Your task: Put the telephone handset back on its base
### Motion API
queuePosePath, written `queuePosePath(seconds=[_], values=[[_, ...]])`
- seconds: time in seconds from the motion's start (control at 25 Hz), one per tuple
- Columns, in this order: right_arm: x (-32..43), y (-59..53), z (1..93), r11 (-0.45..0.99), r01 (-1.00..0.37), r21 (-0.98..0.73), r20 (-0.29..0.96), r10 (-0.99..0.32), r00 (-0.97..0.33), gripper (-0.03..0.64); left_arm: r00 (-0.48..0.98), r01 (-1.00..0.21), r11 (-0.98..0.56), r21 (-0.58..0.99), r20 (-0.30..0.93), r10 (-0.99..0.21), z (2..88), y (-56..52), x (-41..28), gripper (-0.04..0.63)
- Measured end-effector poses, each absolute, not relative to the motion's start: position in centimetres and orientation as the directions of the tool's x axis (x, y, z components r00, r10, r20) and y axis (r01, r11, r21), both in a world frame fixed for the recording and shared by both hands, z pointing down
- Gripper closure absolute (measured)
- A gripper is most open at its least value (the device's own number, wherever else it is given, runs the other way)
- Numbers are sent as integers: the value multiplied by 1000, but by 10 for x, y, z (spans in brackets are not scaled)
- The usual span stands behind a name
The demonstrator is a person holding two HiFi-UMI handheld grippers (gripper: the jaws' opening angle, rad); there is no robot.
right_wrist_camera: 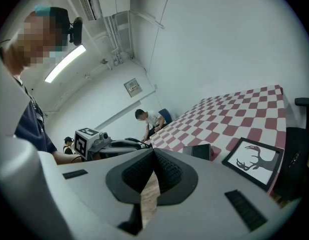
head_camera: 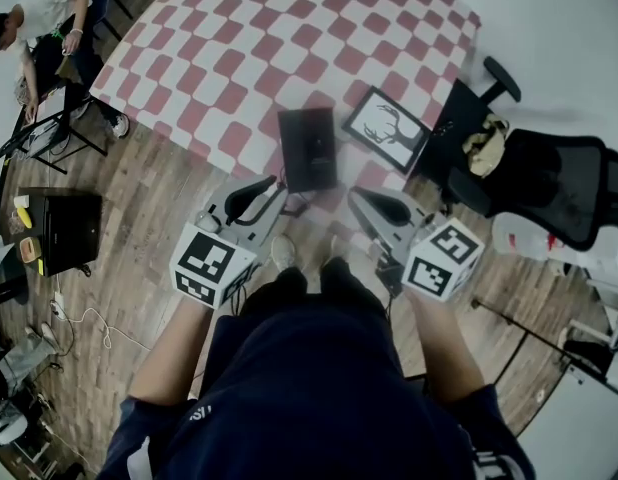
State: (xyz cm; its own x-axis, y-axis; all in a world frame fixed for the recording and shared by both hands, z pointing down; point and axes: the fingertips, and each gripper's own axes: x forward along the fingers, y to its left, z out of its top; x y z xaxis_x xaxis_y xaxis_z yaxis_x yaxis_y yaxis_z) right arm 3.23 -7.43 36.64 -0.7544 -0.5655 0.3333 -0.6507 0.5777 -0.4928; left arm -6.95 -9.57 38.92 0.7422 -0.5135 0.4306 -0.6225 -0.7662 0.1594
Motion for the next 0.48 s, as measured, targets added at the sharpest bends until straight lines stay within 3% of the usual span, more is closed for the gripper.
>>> queuePosePath(seconds=[0.48], values=[[28, -59, 365, 580, -653, -487, 334, -567, -753, 601, 761, -605, -779, 163, 408, -505, 381, -84, -65, 534]])
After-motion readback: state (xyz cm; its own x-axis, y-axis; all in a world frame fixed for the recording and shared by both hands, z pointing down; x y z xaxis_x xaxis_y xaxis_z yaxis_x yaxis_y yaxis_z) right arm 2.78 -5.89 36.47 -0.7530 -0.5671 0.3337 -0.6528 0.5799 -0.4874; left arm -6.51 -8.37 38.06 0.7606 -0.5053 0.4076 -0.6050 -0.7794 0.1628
